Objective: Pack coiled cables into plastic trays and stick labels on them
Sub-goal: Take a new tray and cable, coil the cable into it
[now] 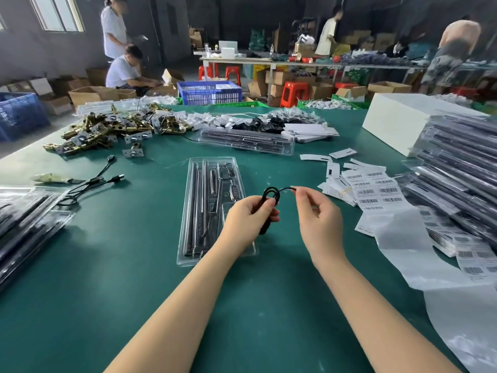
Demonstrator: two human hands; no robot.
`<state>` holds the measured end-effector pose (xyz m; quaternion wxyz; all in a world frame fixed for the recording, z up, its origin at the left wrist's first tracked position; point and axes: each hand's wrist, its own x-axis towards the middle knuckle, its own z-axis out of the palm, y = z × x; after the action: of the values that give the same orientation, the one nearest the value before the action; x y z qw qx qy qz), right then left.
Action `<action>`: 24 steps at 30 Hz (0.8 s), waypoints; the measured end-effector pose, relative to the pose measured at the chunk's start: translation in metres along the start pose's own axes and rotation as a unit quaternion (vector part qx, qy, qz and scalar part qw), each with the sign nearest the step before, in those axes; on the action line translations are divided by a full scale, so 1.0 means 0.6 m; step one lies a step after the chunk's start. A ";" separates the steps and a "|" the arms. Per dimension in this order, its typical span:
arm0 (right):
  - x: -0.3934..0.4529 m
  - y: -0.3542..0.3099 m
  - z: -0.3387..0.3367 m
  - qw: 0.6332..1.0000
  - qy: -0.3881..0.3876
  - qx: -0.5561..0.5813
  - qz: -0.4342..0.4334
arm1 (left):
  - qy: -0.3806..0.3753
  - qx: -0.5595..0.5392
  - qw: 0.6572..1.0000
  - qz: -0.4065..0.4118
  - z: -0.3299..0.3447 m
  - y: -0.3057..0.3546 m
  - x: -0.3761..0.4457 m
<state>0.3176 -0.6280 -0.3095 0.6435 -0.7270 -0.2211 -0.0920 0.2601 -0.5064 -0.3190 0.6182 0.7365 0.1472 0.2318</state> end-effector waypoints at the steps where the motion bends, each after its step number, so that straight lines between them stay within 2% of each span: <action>1: -0.002 -0.001 0.007 1.000 -0.007 -0.002 0.002 | 0.002 -0.018 1.000 -0.007 -0.001 -0.001 0.000; 5: -0.022 0.004 0.026 0.998 -0.049 -0.036 -0.028 | 0.003 -0.056 0.998 -0.026 -0.002 -0.004 0.002; 9: -0.043 0.010 0.037 0.994 -0.002 -0.064 -0.090 | -0.003 -0.080 0.996 -0.050 0.000 -0.006 0.004; 13: -0.047 0.019 0.037 0.999 0.016 -0.021 -0.036 | -0.010 -0.173 0.982 -0.078 0.001 -0.005 0.002; 15: -0.045 0.031 0.035 0.998 -0.004 -0.032 -0.047 | -0.014 -0.141 0.988 -0.066 0.001 -0.007 0.002; 18: -0.049 0.039 0.037 0.996 -0.056 -0.034 -0.062 | -0.003 -0.019 1.000 -0.020 0.001 -0.014 0.002; 21: -0.047 0.041 0.037 0.993 -0.088 -0.037 -0.063 | 0.008 0.000 1.000 -0.018 -0.002 -0.016 0.003; 24: -0.046 0.037 0.029 0.982 -0.162 -0.061 -0.072 | 0.068 0.017 0.997 -0.017 -0.004 -0.019 0.010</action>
<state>0.3005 -0.6185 -0.3436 0.5449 -0.7527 -0.3681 -0.0322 0.2646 -0.4990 -0.3287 0.5982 0.7267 0.2049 0.2685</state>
